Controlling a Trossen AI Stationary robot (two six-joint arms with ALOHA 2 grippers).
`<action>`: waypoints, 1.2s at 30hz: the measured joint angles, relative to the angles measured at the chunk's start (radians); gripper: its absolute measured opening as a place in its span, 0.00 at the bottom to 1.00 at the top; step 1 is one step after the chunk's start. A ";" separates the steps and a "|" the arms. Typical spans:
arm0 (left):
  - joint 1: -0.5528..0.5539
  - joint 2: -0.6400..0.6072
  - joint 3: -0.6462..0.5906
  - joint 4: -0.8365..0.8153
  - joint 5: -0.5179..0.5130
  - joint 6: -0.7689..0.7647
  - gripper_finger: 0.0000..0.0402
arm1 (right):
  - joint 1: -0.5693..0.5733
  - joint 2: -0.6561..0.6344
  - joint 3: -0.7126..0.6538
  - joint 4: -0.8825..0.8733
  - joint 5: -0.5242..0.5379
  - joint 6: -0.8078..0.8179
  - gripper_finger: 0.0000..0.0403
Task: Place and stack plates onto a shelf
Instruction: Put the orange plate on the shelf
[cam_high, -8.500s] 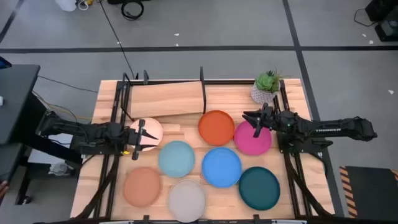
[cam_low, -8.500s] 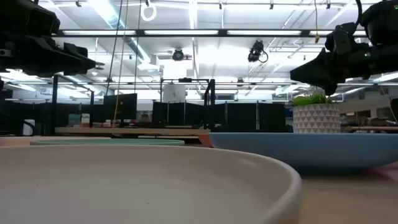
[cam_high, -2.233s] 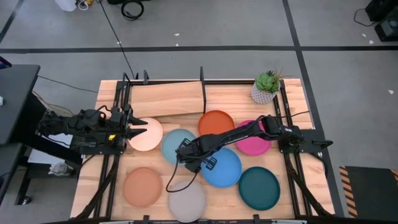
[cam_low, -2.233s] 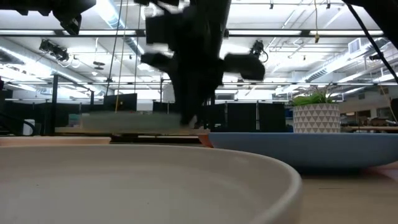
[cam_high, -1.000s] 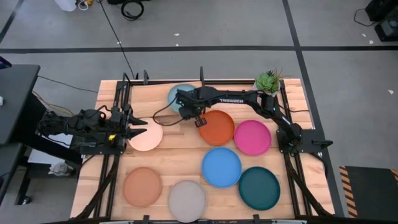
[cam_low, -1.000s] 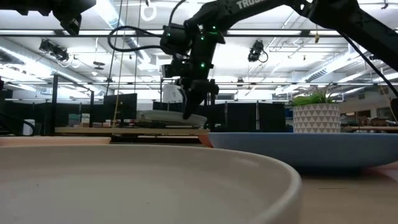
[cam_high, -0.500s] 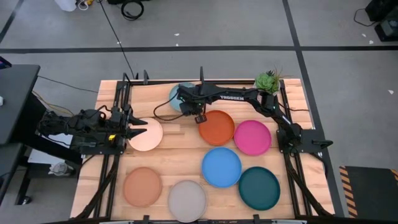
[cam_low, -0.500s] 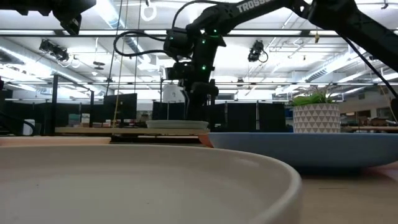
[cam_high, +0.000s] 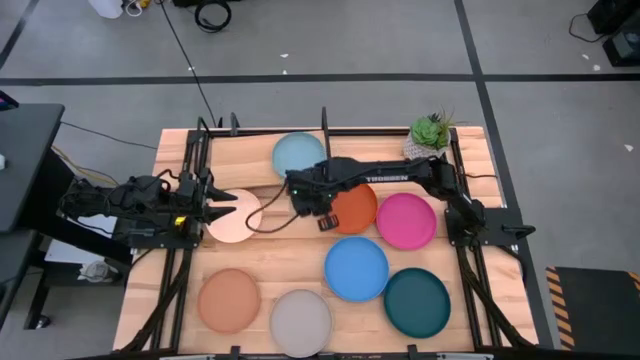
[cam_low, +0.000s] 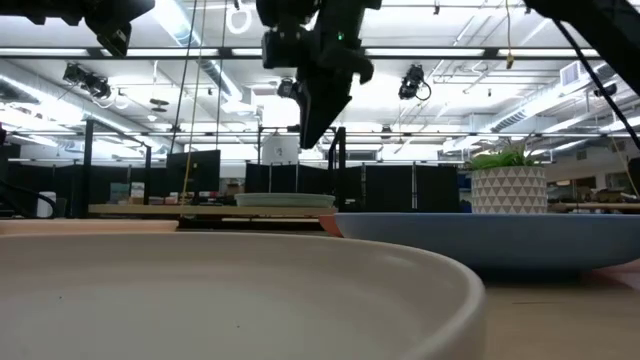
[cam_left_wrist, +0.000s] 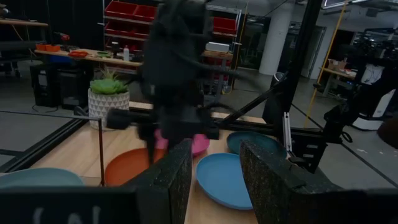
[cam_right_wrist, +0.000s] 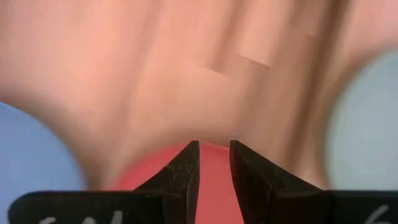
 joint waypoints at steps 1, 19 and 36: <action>0.000 0.000 0.000 0.000 0.000 0.000 0.35 | 0.008 -0.003 -0.007 0.002 -0.014 0.014 0.24; 0.000 0.000 0.000 0.095 -0.020 -0.001 0.35 | 0.127 -0.012 -0.214 0.193 -0.021 0.151 0.26; 0.000 0.001 0.000 0.067 -0.036 0.002 0.35 | 0.136 -0.013 -0.312 0.121 0.142 0.467 0.33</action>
